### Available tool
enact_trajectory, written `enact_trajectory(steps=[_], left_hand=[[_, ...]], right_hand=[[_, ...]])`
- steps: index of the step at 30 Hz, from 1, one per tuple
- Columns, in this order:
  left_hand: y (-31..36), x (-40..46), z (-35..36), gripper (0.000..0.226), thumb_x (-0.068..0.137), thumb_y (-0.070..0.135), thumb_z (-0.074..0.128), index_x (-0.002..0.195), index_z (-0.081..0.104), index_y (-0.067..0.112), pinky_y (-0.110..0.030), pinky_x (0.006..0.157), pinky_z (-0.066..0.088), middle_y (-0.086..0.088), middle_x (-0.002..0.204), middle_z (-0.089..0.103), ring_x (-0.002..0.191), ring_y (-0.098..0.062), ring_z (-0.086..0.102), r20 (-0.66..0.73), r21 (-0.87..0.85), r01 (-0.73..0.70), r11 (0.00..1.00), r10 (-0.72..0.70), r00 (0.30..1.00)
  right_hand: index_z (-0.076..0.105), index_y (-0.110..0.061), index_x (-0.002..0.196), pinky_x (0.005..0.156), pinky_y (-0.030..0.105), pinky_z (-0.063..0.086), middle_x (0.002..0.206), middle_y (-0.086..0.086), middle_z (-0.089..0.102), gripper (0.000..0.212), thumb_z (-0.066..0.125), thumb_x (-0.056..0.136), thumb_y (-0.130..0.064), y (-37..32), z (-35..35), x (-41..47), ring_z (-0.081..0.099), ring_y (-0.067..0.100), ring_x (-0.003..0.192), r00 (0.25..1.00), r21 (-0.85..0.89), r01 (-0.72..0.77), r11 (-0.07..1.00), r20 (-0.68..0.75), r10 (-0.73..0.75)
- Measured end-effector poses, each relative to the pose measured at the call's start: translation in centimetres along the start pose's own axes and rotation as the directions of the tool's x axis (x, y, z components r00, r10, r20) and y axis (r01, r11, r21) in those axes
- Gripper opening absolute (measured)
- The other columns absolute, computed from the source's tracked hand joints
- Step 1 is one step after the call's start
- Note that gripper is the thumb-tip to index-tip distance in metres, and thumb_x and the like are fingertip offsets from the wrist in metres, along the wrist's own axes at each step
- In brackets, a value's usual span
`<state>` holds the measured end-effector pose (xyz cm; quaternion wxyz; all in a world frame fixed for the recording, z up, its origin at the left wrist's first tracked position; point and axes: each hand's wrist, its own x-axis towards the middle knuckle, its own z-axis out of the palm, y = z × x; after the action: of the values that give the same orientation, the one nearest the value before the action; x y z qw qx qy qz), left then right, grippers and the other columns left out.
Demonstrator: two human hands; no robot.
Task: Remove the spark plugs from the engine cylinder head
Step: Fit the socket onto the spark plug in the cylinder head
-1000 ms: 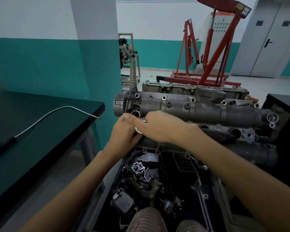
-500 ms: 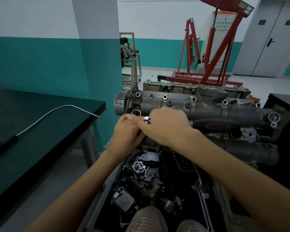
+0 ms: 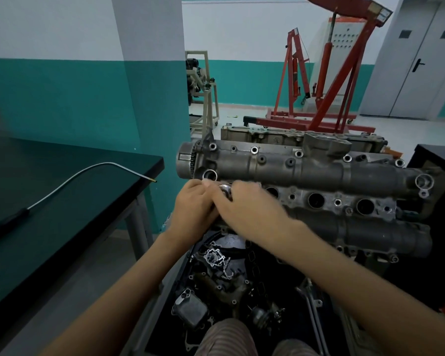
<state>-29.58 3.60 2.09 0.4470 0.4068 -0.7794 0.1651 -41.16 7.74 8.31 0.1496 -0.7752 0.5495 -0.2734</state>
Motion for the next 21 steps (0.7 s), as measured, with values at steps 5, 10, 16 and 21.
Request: enact_trajectory(steps=[5,10,16,21], left_hand=[[0.0,0.3,0.2,0.023,0.08,0.018,0.049,0.061,0.056,0.006,-0.023,0.055,0.019,-0.007,0.05,0.055,0.056,-0.016,0.042,-0.154,0.08,-0.089,0.993,0.1,0.983],[0.1,-0.1,0.2,0.025,0.08,0.012,0.05,0.068,0.068,0.001,-0.027,0.064,0.039,-0.009,0.061,0.065,0.059,-0.019,0.057,-0.075,-0.003,-0.007,1.0,0.006,0.997],[0.5,-0.1,-0.1,0.027,0.082,0.013,0.048,0.076,0.071,0.0,-0.026,0.067,0.041,-0.008,0.067,0.069,0.07,-0.016,0.053,-0.099,-0.086,0.057,0.995,-0.066,0.993],[-0.1,0.1,0.7,0.022,0.078,0.018,0.051,0.062,0.061,0.008,-0.025,0.061,0.031,-0.005,0.052,0.059,0.049,-0.023,0.054,-0.1,0.121,-0.016,0.993,0.028,0.995]], right_hand=[[0.048,-0.017,0.058,0.048,0.026,0.03,0.059,-0.002,0.049,0.071,0.013,0.084,-0.074,-0.6,-2.2,2.1,0.046,0.011,0.053,0.983,-0.443,0.171,0.88,0.134,-0.124],[0.05,-0.017,0.08,0.055,0.027,0.047,0.062,0.003,0.048,0.059,0.021,0.088,-0.067,-0.2,-0.4,-0.2,0.049,0.014,0.049,0.91,0.39,-0.313,0.866,0.383,0.157],[0.048,-0.011,0.067,0.048,0.024,0.038,0.052,0.001,0.045,0.06,0.023,0.093,-0.06,-1.0,1.6,-0.1,0.047,0.01,0.044,0.977,0.499,-0.206,0.842,0.161,0.143],[0.044,-0.018,0.053,0.043,0.024,0.024,0.053,-0.003,0.044,0.067,0.015,0.087,-0.068,0.5,-2.1,1.6,0.041,0.01,0.046,0.968,-0.541,0.217,0.813,0.014,-0.249]])
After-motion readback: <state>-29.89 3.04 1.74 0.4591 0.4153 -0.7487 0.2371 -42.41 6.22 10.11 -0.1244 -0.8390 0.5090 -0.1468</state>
